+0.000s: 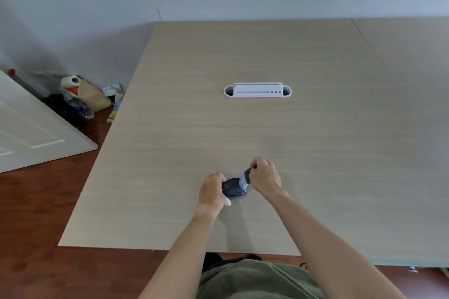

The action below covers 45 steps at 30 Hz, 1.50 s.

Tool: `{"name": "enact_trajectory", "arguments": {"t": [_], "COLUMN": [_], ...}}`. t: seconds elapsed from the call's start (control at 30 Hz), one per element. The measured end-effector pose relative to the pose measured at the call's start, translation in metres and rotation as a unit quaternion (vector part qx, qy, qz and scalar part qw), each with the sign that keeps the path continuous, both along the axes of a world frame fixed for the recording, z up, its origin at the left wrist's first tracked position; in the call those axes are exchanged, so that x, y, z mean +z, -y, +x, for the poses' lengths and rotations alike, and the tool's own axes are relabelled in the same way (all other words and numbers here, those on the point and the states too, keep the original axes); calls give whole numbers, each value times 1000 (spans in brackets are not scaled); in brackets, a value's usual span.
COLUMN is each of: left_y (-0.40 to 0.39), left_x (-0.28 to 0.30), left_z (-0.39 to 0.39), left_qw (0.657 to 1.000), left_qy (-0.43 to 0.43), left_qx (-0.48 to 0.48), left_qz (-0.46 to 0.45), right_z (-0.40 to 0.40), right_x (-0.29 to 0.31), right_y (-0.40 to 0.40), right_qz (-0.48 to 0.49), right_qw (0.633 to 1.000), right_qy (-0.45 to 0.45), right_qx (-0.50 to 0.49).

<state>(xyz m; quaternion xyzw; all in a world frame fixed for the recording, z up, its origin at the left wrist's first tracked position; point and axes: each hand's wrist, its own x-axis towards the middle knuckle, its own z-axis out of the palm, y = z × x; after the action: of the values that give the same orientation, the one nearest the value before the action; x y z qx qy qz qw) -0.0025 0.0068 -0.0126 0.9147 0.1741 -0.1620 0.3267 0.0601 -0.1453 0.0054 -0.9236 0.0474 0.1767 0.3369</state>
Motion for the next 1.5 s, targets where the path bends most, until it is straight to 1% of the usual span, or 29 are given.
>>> {"name": "enact_trajectory", "arguments": {"t": [0.07,0.13,0.2,0.23,0.27,0.33,0.37,0.4,0.43,0.5,0.57,0.6,0.67,0.73,0.77,0.83,0.9,0.97,1.07,1.1,1.17,1.23,1.27,1.33,1.4,1.43,1.5], "left_y": [-1,-1,-2,-3,-3,-3,-3,-3,-3,-3,-4,-4,-5,-6,-6,-6,-6,-7,-10,-11,-12,-12,-11,-12,-13,-14,-15], "left_x": [-2,-4,-4,-4,-5,-6,-6,-7,-7,-6,-4,-4,-5,-6,-5,-4,-4,-3,-4,-4,-4,-2,-1,0,0,0,0], "left_z": [0,-1,-1,-1,-1,-2,-3,-3,-3,-4,-4,-4,-4,-3,-3,-2,-1,0,0,0,0,2,3,4,6,6,7], "left_qw": [1000,1000,999,999,999,999,999,999,999,999,999,999,999,999,999,999,999,1000,999,999,999,999,999,999,998,998,997], "left_qy": [3,5,7,8,10,18,21,23,24,23,21,21,24,22,22,23,20,19,16,14,11,7,4,0,-4,-4,-2], "left_qx": [7,17,22,20,16,9,6,4,2,2,3,0,-8,-11,-13,-18,-17,-19,-28,-29,-33,-36,-38,-44,-53,-57,-62], "left_qz": [-10,-26,-35,-36,-37,-38,-38,-39,-41,-45,-45,-42,-33,-26,-23,-18,-18,-15,-9,-7,-1,5,7,14,26,32,40], "right_z": [2,0,-2,-2,-2,-1,-1,-2,-1,-2,-3,-4,-4,-3,-2,0,-2,-5,-8,-8,-8,-10,-11,-13,-13,-12,-10], "right_x": [1,5,6,3,0,-3,-2,-1,0,1,-2,-4,-4,-4,-3,-2,-2,-4,-9,-11,-11,-7,-6,-9,-11,-11,-11], "right_y": [-1,-6,-9,-9,-9,-7,-7,-6,-7,-10,-11,-9,-4,2,3,2,0,1,11,14,14,8,5,3,5,7,8], "right_qz": [51,110,114,98,76,21,5,14,43,101,92,65,7,-17,-4,57,99,75,-4,3,67,117,124,98,38,24,52], "right_qw": [998,992,984,985,989,999,1000,999,998,993,990,993,998,999,999,997,992,993,999,999,997,993,991,992,998,999,998], "right_qy": [20,0,-36,-40,-35,-4,21,41,45,14,-15,-19,-4,26,36,41,19,-1,20,29,33,13,-1,-14,1,14,38], "right_qx": [7,63,129,139,124,48,17,3,10,62,106,101,59,32,25,30,70,96,39,20,8,27,46,74,52,32,11]}}
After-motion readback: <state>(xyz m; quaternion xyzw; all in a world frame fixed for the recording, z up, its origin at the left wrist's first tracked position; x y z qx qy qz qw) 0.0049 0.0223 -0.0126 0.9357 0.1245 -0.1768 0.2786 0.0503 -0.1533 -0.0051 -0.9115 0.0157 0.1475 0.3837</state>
